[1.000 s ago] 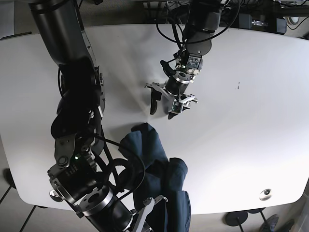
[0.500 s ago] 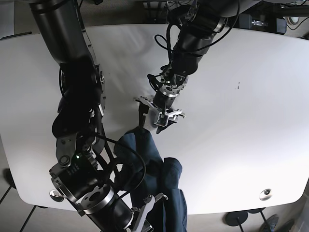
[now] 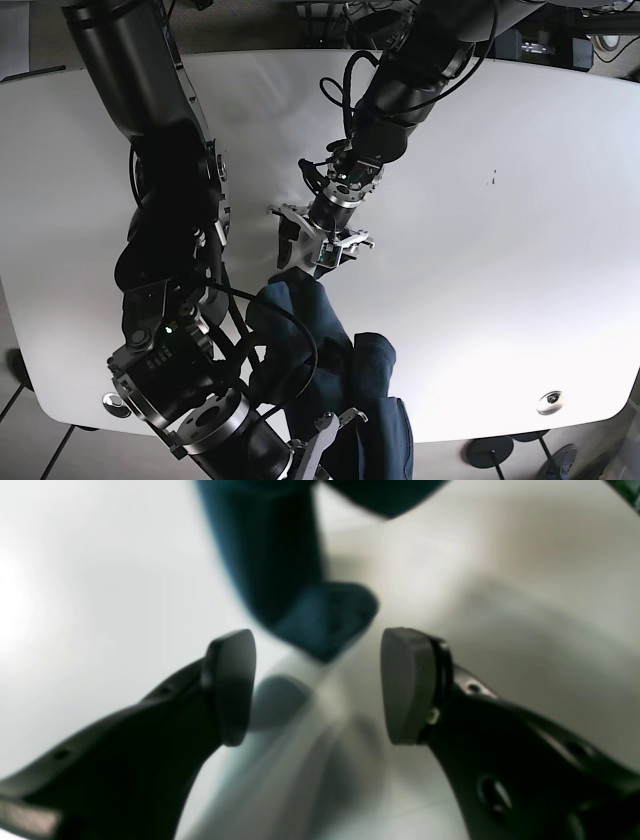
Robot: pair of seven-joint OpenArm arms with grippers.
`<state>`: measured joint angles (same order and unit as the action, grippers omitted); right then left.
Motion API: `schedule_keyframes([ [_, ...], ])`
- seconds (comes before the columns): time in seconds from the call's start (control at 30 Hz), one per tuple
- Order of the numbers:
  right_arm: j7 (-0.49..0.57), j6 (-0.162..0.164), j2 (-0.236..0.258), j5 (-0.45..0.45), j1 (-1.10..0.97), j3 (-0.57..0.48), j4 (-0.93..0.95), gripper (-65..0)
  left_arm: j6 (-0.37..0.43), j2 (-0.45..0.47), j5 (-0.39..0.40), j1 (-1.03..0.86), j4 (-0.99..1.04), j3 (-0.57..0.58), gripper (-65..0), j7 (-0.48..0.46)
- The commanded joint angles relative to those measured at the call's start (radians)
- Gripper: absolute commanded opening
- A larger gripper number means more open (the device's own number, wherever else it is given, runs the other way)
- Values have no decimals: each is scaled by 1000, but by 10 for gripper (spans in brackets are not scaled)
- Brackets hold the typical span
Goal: Fold the T-shirt properly
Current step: 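Move the left gripper to the hanging shirt and grasp it, then stretch the shirt between both grippers and lay it on the table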
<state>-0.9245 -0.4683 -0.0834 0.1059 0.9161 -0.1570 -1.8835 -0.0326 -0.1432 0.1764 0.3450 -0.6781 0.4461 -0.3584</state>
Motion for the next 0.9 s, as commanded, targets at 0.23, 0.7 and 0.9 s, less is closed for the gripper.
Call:
schedule_keyframes([
  [0.23,35,12,-3,1,41,4,-11,-631,3,-14,81,113,-13,10,-282,-23],
  [0.7,98,15,50,-11,36,10,71,-631,3,104,82,39,-183,7,-636,60],
  [0.9,249,13,57,-136,44,46,250,-631,-5,224,134,-40,-398,-73,-636,180],
])
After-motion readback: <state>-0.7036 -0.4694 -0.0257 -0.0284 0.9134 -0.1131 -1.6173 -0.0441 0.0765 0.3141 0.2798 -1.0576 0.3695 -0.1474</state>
